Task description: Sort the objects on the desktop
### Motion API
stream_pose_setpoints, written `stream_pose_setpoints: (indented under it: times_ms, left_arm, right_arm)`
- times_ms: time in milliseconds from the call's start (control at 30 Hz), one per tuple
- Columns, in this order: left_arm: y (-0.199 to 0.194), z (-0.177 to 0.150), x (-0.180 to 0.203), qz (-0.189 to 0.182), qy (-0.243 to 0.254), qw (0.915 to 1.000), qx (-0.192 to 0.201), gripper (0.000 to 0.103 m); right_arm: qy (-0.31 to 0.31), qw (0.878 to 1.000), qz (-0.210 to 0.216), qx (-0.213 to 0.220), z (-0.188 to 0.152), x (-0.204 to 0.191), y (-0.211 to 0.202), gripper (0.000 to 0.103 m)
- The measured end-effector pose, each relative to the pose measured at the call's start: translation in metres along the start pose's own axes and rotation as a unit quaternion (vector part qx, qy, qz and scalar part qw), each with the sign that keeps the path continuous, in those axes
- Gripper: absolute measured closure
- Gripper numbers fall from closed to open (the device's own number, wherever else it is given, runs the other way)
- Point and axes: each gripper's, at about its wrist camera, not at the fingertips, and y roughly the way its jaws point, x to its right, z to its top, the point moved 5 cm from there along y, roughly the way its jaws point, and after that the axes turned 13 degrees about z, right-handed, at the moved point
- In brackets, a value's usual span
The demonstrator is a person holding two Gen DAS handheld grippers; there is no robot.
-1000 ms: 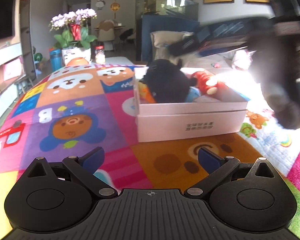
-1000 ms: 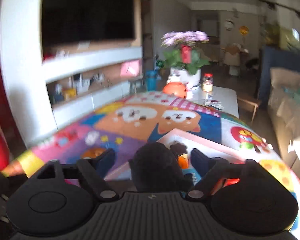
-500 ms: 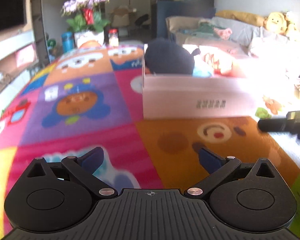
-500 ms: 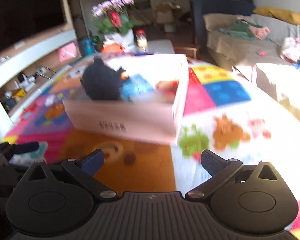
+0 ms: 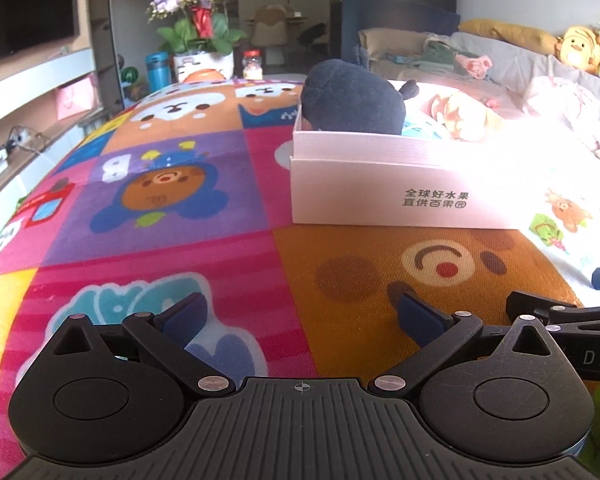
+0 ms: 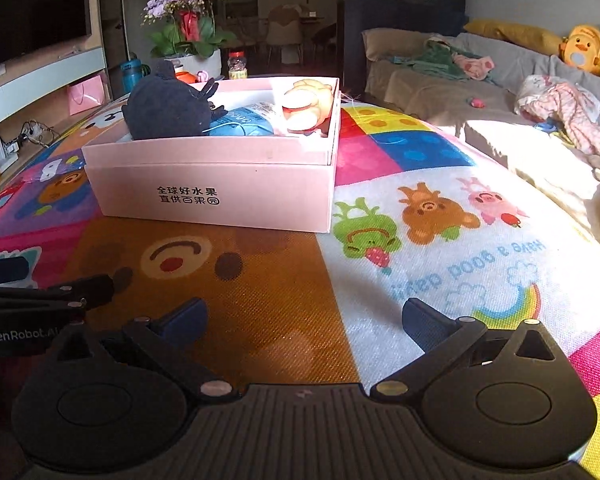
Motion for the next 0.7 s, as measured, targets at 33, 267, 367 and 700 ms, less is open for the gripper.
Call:
stream_pose_setpoints:
  times_ms: [33,267,367,700]
  left_arm:
    - [0.0003,-0.0004,0.0002,0.000,0.000,1.0000,0.000,0.000]
    - [0.0014,-0.0006,0.0013,-0.001,-0.001,1.0000,-0.001,0.000]
    - [0.0016,-0.0002,0.0018,-0.001,-0.001,1.0000,-0.001,0.000]
    - [0.0016,-0.0002,0.0016,0.000,-0.001,1.0000,-0.001,0.000]
  right_arm:
    - [-0.001,1.000,-0.006,0.002,-0.0007,-0.0015,-0.0004,0.000]
    - [-0.001,1.000,-0.007,0.005,-0.0011,-0.0014,0.0008,0.000]
    - [-0.001,1.000,-0.007,0.005,-0.0014,-0.0010,0.0010,0.000]
    - [-0.001,1.000,-0.007,0.005,-0.0013,-0.0009,0.0009,0.000]
